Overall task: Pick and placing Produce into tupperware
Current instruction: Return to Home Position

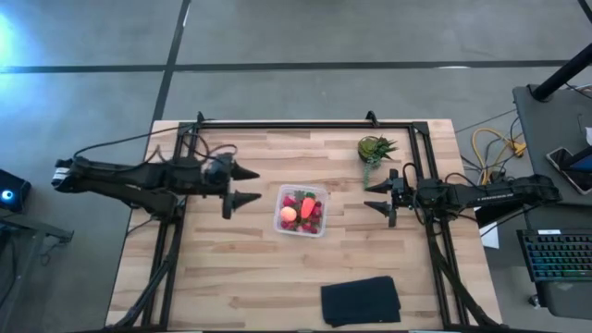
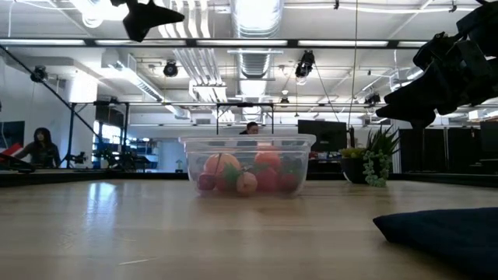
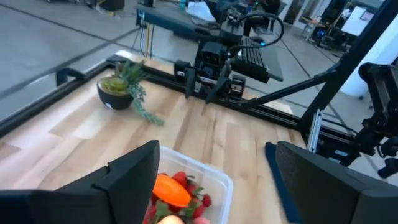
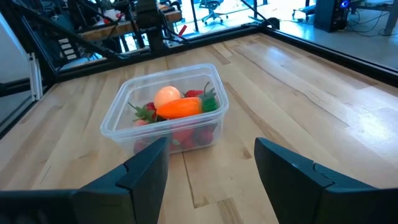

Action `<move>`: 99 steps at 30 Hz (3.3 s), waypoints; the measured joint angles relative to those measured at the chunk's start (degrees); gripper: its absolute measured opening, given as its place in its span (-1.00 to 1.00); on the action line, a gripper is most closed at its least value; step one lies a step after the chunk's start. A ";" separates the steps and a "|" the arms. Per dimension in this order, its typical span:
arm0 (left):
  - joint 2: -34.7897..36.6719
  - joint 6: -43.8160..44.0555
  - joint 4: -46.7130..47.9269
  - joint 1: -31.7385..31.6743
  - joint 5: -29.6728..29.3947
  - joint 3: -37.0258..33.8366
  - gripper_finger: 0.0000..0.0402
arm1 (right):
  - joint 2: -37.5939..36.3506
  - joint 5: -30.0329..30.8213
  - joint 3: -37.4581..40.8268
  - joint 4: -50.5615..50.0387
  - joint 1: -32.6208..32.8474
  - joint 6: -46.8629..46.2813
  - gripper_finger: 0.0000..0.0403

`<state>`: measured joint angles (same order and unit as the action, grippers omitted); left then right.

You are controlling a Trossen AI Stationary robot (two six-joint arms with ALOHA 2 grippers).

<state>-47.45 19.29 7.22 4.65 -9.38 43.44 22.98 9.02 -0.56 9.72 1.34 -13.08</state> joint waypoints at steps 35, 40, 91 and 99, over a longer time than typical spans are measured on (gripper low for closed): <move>32.15 7.40 -23.31 -9.55 10.76 -38.02 0.53 | -0.01 0.00 0.00 0.00 0.02 0.00 0.13; 35.64 7.58 -23.34 -9.55 10.49 -41.56 0.53 | 0.00 0.00 0.00 0.00 0.00 0.00 0.13; 33.68 7.30 -8.68 -9.55 8.73 -42.95 0.53 | 0.00 0.01 0.00 0.00 0.02 0.00 0.13; 33.19 7.30 -8.68 -9.55 8.73 -42.95 0.53 | 0.00 0.00 0.00 0.00 0.02 0.00 0.13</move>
<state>-14.26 26.59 -1.45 -4.91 -0.64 0.49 22.98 9.02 -0.56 9.72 1.36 -13.08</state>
